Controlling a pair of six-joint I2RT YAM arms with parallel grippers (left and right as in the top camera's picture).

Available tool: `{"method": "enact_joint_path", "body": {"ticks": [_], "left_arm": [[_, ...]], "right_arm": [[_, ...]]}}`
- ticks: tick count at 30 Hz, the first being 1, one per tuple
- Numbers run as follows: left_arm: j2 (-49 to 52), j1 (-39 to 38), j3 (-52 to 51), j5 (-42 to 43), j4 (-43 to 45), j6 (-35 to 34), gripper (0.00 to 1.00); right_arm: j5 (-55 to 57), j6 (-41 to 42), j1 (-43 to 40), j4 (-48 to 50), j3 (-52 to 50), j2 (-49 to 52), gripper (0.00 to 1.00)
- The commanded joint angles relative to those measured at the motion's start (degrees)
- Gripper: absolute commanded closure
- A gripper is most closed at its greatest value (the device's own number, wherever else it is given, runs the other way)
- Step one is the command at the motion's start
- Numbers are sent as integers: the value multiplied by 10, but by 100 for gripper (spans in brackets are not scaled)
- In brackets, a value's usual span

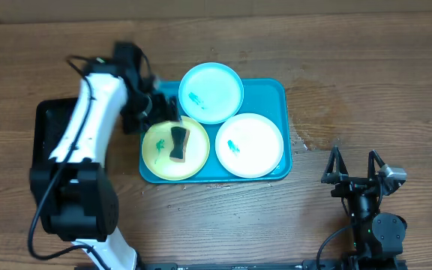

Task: Clean dirty plates on tray and stack at the side
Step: 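Carry the sponge with the left gripper onto the yellow plate, then reach the right gripper to the yellow plate rim and grasp it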

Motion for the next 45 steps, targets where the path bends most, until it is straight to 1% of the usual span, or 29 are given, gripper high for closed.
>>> {"method": "enact_joint_path", "body": {"ticks": [1, 3, 7, 9, 10, 12, 13, 14, 15, 16, 17, 19, 20, 22, 23, 24, 25, 27, 29, 30, 32, 33, 34, 36, 39, 40, 42, 43, 45], "left_arm": [[-8, 33, 99, 0, -36, 4, 0], [-8, 43, 115, -7, -38, 3, 0], [-6, 65, 116, -60, -31, -5, 0], [-6, 77, 116, -63, -36, -10, 0], [-6, 79, 116, -66, -35, -10, 0], [-6, 80, 116, -74, -36, -10, 0], [-6, 80, 116, -75, -36, -10, 0], [-6, 80, 116, -75, -36, -10, 0], [-6, 80, 116, -75, -36, -9, 0], [-6, 80, 116, -75, -35, -10, 0], [-6, 80, 116, -75, -32, -10, 0], [-6, 80, 116, -75, -28, -10, 0], [-6, 80, 116, -75, -28, -10, 0], [-6, 79, 116, -74, -29, -10, 0], [-6, 79, 116, -73, -30, -10, 0], [-6, 79, 116, -72, -31, -10, 0], [-6, 79, 116, -73, -34, -10, 0], [-6, 79, 116, -73, -36, -10, 0], [-6, 79, 116, -73, -36, -10, 0], [-6, 79, 116, -72, -35, -10, 0], [-6, 79, 116, -73, -35, -10, 0], [-6, 79, 116, -73, -36, -10, 0], [-6, 79, 116, -73, -37, -10, 0], [-6, 79, 116, -73, -39, -10, 0], [-6, 79, 116, -73, -39, -10, 0], [-6, 79, 116, -73, -38, -10, 0], [-6, 79, 116, -73, -37, -10, 0], [-6, 79, 116, -73, -37, -10, 0], [-6, 79, 116, -73, -37, -10, 0]], "right_arm": [[4, -2, -3, 3, -6, -4, 0], [4, -1, -3, 3, -6, -4, 0], [4, -1, -3, 3, -6, -4, 0], [46, -1, -4, 27, -6, -4, 0], [40, 3, -4, 42, -6, -4, 0], [-29, 61, -3, 70, -6, -4, 0], [-65, 111, -3, 118, -6, -4, 0], [-113, 155, -3, 196, -6, -4, 0], [-130, 154, -3, 275, -6, -4, 0], [-130, 152, -3, 323, -5, -3, 0], [-129, 131, -3, 410, 6, 0, 0], [-125, 85, -4, 441, 56, 14, 0], [-125, 53, -4, 390, 116, 33, 0], [-125, -19, -4, 211, 249, 92, 0], [-125, -47, -4, 141, 301, 122, 0], [-126, -87, -4, -11, 409, 193, 0], [-136, -103, -4, -127, 499, 259, 0], [-195, -95, -4, -270, 626, 368, 0], [-280, -61, -4, -371, 717, 457, 0], [-353, -44, -4, -395, 762, 517, 0], [-444, -44, -2, -390, 795, 577, 0], [-473, -45, 6, -391, 815, 613, 3], [-474, -45, 14, -396, 827, 632, 5], [-419, -45, 66, -449, 883, 708, 11], [-263, -41, 178, -560, 975, 828, 12], [-231, -32, 207, -577, 995, 861, 13], [-179, 9, 268, -580, 1017, 941, 23], [-170, 19, 281, -575, 1017, 959, 25], [-154, 39, 312, -562, 1016, 1010, 34]]}}
